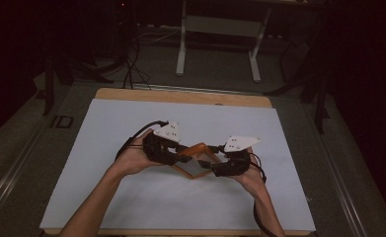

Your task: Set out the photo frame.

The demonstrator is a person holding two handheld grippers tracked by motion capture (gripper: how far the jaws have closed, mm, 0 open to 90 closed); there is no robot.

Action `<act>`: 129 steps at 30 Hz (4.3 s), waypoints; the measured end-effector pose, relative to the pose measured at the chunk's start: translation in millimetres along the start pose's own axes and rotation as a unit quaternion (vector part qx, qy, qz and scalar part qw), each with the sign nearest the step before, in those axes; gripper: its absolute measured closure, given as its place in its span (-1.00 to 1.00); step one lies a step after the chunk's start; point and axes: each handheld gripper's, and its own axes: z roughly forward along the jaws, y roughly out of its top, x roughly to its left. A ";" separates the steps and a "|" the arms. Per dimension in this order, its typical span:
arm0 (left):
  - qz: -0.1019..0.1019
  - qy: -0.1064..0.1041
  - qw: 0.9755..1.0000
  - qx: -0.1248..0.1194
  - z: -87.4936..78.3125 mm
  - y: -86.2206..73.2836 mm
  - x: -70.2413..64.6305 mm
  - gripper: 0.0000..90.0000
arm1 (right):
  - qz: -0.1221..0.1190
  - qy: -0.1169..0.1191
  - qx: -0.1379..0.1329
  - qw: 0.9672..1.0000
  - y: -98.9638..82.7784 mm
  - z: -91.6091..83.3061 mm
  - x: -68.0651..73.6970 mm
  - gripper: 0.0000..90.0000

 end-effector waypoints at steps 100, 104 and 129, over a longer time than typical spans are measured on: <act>-0.257 0.093 0.956 -0.107 15.7 -82.6 5.2 0.19 | 0.114 -0.002 -0.028 0.993 -12.1 16.2 -5.9 0.37; -0.281 0.088 0.951 -0.095 18.7 -91.3 9.3 0.18 | 0.136 0.002 -0.018 0.990 -17.6 27.7 -8.0 0.35; -0.281 0.110 0.950 -0.084 24.3 -90.3 6.6 0.22 | 0.143 -0.004 0.010 0.990 -28.2 40.1 -14.2 0.17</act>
